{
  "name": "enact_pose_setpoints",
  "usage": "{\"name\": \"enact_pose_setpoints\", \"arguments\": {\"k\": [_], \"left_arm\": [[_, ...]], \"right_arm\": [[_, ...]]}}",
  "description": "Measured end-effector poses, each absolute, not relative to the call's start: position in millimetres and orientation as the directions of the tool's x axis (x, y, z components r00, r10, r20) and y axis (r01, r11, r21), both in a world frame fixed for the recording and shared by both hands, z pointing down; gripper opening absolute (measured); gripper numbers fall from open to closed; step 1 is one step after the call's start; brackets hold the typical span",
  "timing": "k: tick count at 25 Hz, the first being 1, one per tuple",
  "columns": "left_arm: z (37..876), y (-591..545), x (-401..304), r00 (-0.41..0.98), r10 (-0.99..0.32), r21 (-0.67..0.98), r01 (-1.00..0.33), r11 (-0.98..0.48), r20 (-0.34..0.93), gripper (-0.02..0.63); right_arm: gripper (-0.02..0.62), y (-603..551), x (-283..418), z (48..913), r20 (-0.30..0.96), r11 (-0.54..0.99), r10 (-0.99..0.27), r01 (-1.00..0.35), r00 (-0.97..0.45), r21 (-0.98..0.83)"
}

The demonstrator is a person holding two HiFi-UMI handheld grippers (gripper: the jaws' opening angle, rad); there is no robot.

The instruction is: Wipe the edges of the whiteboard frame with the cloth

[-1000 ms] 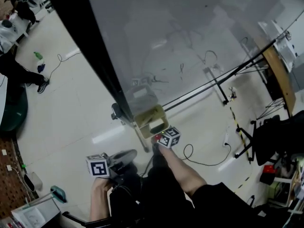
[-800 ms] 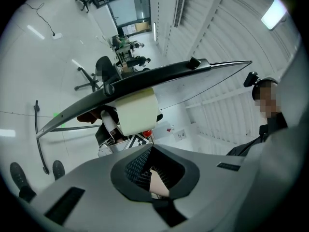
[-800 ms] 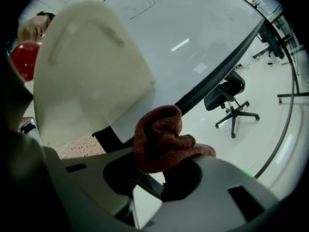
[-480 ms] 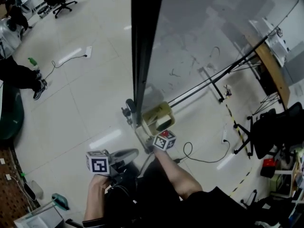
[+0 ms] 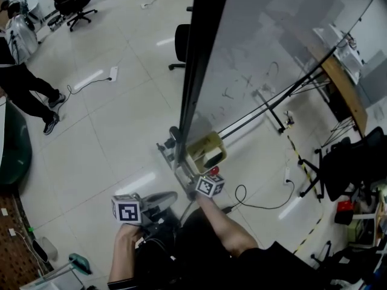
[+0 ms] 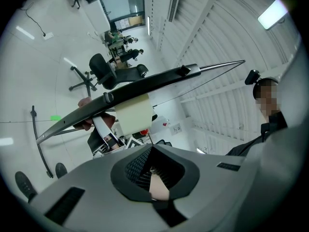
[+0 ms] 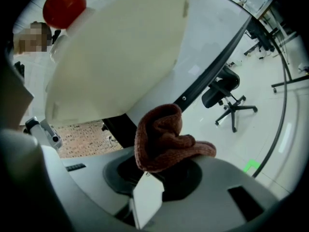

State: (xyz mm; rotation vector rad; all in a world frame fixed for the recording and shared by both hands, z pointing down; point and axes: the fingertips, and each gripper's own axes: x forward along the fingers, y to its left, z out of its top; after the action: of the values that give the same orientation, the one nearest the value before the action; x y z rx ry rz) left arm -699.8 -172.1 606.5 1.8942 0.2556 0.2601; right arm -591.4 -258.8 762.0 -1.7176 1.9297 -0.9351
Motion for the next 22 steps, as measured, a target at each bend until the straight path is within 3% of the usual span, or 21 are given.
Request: {"name": "enact_pose_setpoints", "arguments": {"k": [5,11,15,22], "left_arm": [[608,-177,-702,0.956,0.292,0.948,0.062,-0.311,0.034,-0.003],[602,-191,-706,0.964,0.264,0.943,0.086,-0.323,0.003,-0.004],[597,-200,-710,0.970,0.243,0.940,0.107,-0.323,-0.026,-0.005],[596,-206,-718,0.971,0.224,0.939,0.148,-0.311,-0.079,-0.005]], "right_arm": [[0.080,-247,-593,761,0.161,-0.007,-0.975,-0.702,-0.153,-0.712],[0.080,-211,-618,767,0.297,-0.126,-0.940,-0.639,-0.167,-0.759],[0.080,-218,-656,743,0.252,-0.052,-0.930,-0.579,-0.269,-0.813],[0.080,-252,-658,723,0.201,-0.064,-0.955,-0.512,-0.217,-0.856]]}}
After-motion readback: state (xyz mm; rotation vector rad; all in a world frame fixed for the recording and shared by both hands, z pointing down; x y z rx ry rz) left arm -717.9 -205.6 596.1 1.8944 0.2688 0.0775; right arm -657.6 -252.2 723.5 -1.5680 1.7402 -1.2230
